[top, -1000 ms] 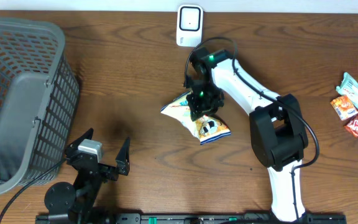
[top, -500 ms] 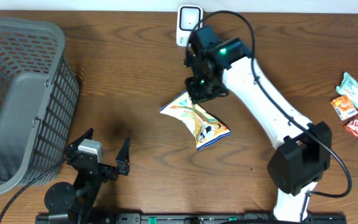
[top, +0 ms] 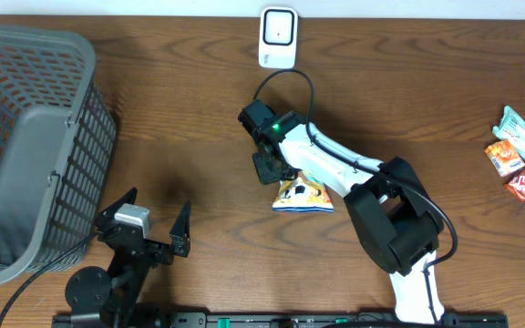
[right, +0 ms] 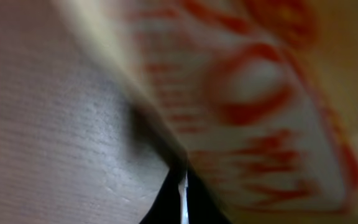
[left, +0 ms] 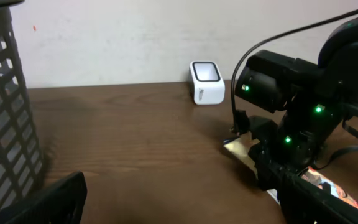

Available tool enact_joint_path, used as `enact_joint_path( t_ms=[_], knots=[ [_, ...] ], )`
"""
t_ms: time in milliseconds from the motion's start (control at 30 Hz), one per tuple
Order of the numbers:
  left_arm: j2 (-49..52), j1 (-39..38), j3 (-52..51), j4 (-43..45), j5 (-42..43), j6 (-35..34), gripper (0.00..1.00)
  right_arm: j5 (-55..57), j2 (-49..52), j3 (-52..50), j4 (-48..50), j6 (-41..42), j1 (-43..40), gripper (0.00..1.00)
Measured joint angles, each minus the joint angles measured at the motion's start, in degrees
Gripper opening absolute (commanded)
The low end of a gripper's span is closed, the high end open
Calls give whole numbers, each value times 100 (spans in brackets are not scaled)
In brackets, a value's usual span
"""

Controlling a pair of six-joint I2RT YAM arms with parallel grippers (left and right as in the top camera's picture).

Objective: Scan the item barcode

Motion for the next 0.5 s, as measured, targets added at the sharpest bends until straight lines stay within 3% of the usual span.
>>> enact_joint_path(
  t_ms=[300,500],
  knots=[
    [2,0,0,-2,4,0,98,-212,-105,586,-1073,-76,-7,1],
    [2,0,0,-2,4,0,98,372,-1154,1049,-944,-118,-72,1]
  ],
)
